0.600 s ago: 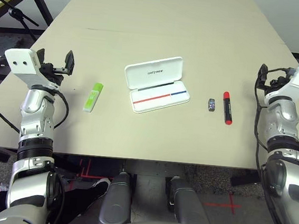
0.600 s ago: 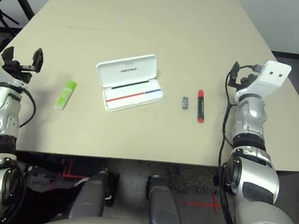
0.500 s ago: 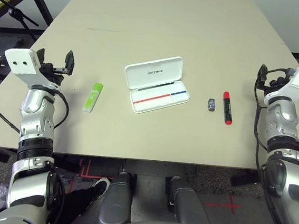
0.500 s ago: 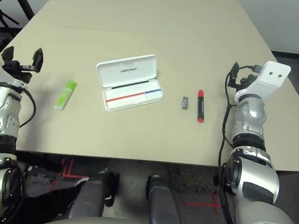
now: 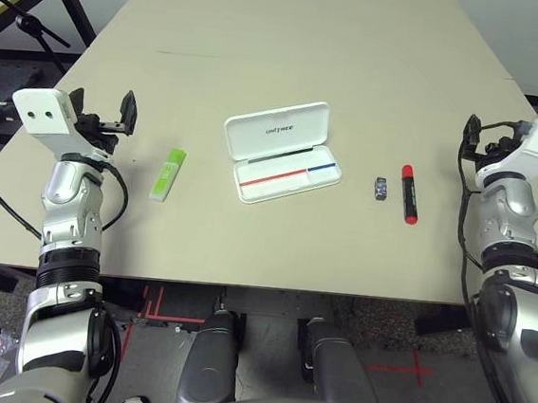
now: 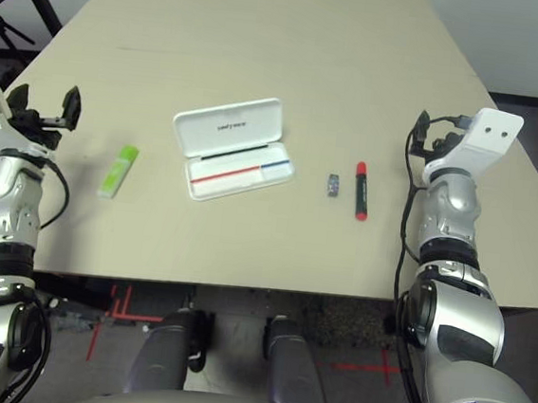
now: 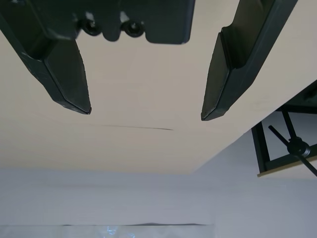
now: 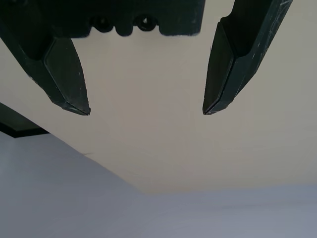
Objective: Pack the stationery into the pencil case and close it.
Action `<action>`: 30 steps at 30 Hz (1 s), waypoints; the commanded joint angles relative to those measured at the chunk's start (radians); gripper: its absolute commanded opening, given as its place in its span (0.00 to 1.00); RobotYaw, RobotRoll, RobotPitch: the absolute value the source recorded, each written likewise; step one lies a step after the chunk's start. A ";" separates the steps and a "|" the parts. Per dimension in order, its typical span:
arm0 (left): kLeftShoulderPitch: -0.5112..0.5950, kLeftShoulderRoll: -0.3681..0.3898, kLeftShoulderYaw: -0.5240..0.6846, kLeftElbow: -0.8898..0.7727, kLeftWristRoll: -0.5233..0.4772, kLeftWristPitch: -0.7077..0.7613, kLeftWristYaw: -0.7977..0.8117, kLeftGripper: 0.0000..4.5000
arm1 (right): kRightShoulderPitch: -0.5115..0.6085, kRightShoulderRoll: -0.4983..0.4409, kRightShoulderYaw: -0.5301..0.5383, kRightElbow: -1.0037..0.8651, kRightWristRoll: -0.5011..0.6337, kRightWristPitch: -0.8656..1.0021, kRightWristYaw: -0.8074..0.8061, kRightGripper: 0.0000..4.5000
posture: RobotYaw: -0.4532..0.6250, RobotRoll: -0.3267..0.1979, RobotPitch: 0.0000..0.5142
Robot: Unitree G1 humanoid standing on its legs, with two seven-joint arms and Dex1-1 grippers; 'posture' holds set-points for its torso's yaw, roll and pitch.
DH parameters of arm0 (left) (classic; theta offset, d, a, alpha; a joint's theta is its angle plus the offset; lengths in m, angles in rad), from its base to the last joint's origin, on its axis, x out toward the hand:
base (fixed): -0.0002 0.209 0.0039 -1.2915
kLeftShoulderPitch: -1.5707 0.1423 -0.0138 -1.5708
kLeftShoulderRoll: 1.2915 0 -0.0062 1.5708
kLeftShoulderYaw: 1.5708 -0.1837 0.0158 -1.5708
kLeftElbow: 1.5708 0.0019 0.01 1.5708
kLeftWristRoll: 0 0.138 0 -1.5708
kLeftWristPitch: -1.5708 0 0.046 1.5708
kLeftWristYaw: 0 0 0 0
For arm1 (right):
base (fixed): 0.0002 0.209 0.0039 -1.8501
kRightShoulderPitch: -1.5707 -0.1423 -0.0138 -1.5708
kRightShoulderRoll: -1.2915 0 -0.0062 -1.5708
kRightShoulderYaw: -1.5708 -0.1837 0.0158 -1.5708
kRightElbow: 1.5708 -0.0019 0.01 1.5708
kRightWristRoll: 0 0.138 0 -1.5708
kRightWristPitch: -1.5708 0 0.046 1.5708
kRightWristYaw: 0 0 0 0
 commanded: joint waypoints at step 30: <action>-0.020 0.130 -0.232 -0.619 -0.151 0.527 -0.341 1.00 | 0.089 -0.110 0.295 -0.381 -0.022 0.378 0.801 1.00 | 0.43 0.62 0.22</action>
